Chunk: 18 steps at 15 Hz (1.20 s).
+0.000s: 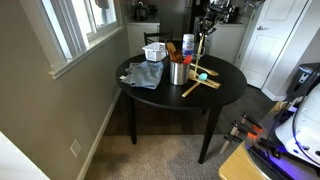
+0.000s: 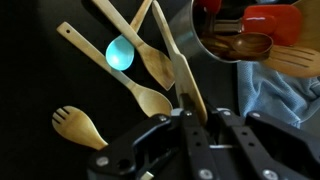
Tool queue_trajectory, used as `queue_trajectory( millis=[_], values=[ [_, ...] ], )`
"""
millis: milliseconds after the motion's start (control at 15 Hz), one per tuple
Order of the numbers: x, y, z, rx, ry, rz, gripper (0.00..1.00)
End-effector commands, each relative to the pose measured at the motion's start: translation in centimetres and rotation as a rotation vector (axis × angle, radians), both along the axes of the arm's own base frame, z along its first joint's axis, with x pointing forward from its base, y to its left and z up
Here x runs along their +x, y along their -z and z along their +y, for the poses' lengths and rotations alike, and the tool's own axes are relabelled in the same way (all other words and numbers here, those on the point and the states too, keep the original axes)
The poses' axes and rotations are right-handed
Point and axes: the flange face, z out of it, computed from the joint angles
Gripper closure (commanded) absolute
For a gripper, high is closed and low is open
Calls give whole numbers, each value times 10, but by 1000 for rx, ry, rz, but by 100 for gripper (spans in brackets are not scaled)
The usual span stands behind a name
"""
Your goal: Remove one wooden spoon out of the utensil holder
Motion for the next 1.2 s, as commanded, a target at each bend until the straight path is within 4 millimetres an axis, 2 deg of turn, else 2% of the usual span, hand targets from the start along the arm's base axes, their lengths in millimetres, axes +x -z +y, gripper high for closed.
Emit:
queue_trajectory(
  millis=[0, 267, 600, 933, 1000, 1067, 1133],
  values=[
    [-3, 44, -9, 129, 111, 28, 93],
    [-6, 96, -16, 227, 172, 69, 93],
    [-15, 152, -27, 305, 270, 119, 93],
    [-24, 193, -33, 326, 336, 176, 93],
    [-26, 197, -34, 326, 345, 192, 87],
    [-27, 200, -35, 327, 353, 203, 64],
    [-27, 202, -36, 324, 362, 210, 62]
  ],
)
